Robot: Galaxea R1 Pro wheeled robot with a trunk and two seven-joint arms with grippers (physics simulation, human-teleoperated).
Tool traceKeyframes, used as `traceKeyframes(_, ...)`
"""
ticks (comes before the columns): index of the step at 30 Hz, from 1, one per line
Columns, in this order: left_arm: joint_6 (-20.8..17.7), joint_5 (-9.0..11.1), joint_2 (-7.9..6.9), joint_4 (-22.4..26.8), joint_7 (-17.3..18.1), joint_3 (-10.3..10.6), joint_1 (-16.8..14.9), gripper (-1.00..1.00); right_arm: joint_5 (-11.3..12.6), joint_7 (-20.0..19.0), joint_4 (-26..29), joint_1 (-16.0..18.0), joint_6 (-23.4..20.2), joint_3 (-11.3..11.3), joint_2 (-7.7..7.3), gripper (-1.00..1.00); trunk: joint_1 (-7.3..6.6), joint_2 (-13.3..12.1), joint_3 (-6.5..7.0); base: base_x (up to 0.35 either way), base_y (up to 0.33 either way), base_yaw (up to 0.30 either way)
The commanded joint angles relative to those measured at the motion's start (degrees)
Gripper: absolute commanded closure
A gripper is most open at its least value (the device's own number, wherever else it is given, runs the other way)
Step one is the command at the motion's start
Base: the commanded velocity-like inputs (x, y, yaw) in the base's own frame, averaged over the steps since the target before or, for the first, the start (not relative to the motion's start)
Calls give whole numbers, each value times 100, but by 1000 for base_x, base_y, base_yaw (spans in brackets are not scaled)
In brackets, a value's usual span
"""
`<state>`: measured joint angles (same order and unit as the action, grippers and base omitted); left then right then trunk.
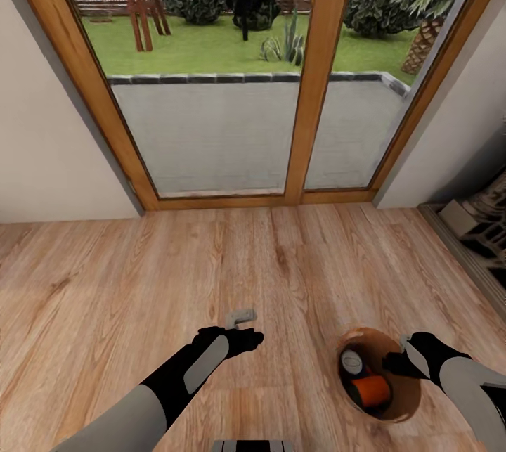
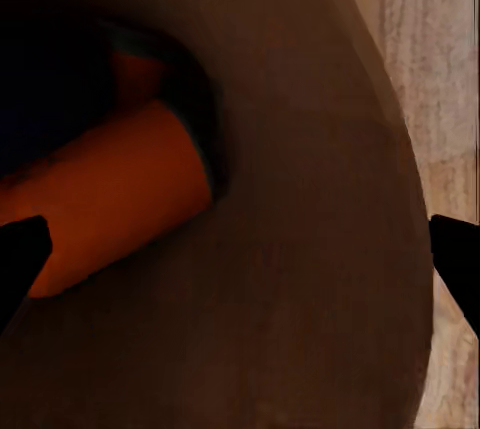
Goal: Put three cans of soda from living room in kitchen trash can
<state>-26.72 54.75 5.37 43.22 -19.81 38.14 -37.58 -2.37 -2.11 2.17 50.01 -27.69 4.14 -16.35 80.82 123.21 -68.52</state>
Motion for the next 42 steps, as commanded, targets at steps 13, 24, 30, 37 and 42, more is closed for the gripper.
traceKeyframes(13,2,0,2,2,12,0,1,-100,0,0,2,-4,0,-1,0,-100,-298,-523,234,0,0,0)
traceKeyframes(24,70,0,0,2,52,8,5,-100,0,0,2,-7,0,-2,0,-100,-540,-964,431,0,0,0)
traceKeyframes(30,78,0,-1,2,76,9,5,-100,0,0,4,-7,0,-6,5,-100,-672,-1205,539,0,0,0)
traceKeyframes(37,79,0,-1,-5,161,9,5,-100,0,0,9,-9,0,-9,8,-100,-826,-1485,665,0,0,0)
traceKeyframes(42,79,0,-1,-6,196,9,5,-100,4,0,10,-8,0,-9,14,-100,-935,-1686,755,0,0,0)
